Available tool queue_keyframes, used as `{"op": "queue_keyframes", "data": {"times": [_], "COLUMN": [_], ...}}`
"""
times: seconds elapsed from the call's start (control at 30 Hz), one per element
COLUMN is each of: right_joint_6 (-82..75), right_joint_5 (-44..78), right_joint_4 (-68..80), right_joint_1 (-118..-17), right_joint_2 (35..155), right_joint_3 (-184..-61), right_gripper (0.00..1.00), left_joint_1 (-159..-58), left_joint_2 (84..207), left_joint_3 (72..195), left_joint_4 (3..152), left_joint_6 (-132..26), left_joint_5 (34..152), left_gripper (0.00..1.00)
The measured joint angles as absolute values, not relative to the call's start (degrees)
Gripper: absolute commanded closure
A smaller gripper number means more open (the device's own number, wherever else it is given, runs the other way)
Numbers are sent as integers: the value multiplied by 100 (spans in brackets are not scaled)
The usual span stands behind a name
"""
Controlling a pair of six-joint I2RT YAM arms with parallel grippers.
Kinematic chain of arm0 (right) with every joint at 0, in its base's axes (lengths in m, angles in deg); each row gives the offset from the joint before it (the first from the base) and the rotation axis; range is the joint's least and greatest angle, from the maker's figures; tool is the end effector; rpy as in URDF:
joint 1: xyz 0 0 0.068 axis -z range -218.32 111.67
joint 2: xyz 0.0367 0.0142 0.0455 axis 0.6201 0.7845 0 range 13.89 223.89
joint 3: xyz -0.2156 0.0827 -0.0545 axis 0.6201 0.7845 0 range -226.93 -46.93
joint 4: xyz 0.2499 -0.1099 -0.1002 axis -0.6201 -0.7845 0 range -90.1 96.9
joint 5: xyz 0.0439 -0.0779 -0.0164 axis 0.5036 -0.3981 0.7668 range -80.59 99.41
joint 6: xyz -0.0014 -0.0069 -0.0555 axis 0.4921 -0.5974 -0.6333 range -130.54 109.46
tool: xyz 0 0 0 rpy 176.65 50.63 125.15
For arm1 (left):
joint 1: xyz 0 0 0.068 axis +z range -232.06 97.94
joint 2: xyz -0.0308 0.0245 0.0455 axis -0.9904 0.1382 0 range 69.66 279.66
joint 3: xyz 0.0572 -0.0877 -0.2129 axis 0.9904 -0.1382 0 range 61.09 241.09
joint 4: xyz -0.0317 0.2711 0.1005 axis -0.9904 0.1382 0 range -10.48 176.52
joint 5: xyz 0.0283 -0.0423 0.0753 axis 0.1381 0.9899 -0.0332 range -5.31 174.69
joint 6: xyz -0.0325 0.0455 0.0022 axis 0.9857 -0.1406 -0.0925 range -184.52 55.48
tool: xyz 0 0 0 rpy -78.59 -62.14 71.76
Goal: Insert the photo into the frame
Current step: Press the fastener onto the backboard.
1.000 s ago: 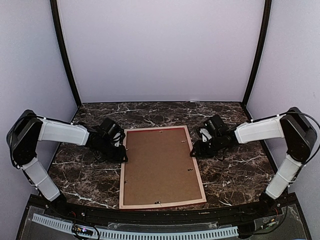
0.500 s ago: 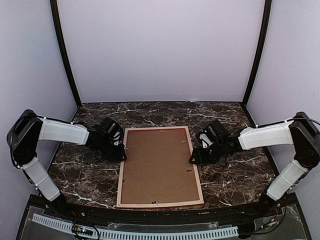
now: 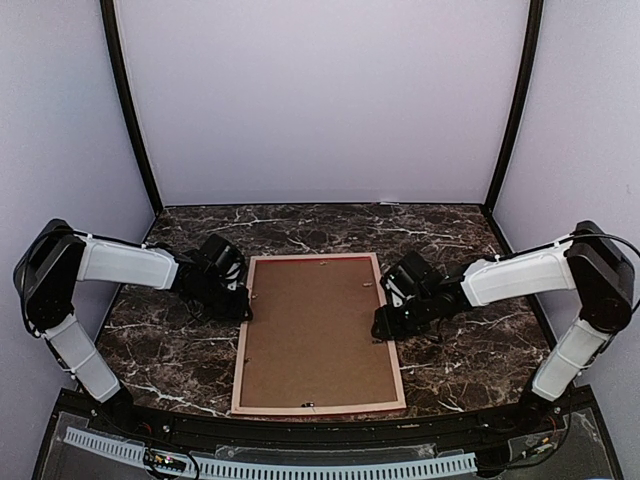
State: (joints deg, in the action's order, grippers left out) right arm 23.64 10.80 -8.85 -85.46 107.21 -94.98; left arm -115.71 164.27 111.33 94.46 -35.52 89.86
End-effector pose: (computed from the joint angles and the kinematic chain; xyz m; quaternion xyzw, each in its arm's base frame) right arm 0.2202 0.2386 0.0879 -0.1122 0.9616 0.1720 0.1822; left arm 0.2771 -0.1885 0.0929 0.0510 0.9621 -0.1746 0.2033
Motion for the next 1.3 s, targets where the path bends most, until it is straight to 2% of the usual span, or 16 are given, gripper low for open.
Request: {"op": "queue_keyframes", "data": {"times": [0.67,1.3], "right_joint_6": [1837,1492], "right_joint_5": [481,466], "right_joint_4": [-1438,-1807], "right_joint_1": [-8970,-8992], "right_joint_2": [10844,10723], "right_joint_3": [-9789,-9789], "right_gripper": [43,50], "left_joint_1": [-11569,-11569], "left_joint_2": [16449,16449], "left_joint_3": [11161,11163], "left_joint_4": [9459,9464], "left_joint_6": [-3552,-3550], "left_joint_5": [8953,8942], "left_gripper": [76,76]}}
